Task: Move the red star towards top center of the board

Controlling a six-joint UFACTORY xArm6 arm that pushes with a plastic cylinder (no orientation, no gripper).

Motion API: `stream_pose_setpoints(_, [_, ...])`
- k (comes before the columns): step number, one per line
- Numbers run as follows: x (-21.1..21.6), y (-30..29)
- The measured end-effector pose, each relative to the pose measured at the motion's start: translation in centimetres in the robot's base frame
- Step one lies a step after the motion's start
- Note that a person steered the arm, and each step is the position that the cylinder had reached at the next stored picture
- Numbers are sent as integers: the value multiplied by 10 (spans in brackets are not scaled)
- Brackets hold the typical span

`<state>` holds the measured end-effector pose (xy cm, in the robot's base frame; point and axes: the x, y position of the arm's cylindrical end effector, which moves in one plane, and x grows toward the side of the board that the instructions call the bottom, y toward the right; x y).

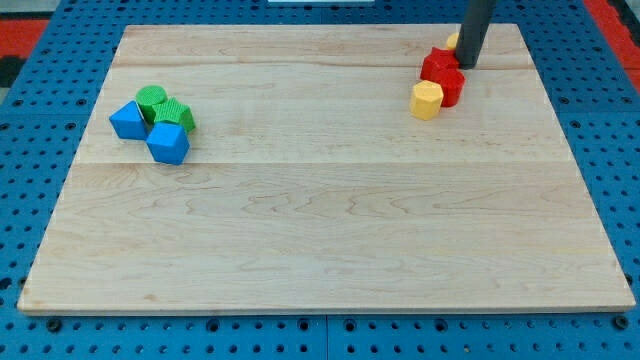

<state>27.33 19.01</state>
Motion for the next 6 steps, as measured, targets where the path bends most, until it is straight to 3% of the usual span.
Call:
stream_pose_setpoints(1, [33,-1])
stream_pose_setpoints(2, [45,-44])
stream_pose_setpoints(3, [20,-67])
stream_pose_setpoints(5, [16,-1])
stream_pose_setpoints(6, [0,-11])
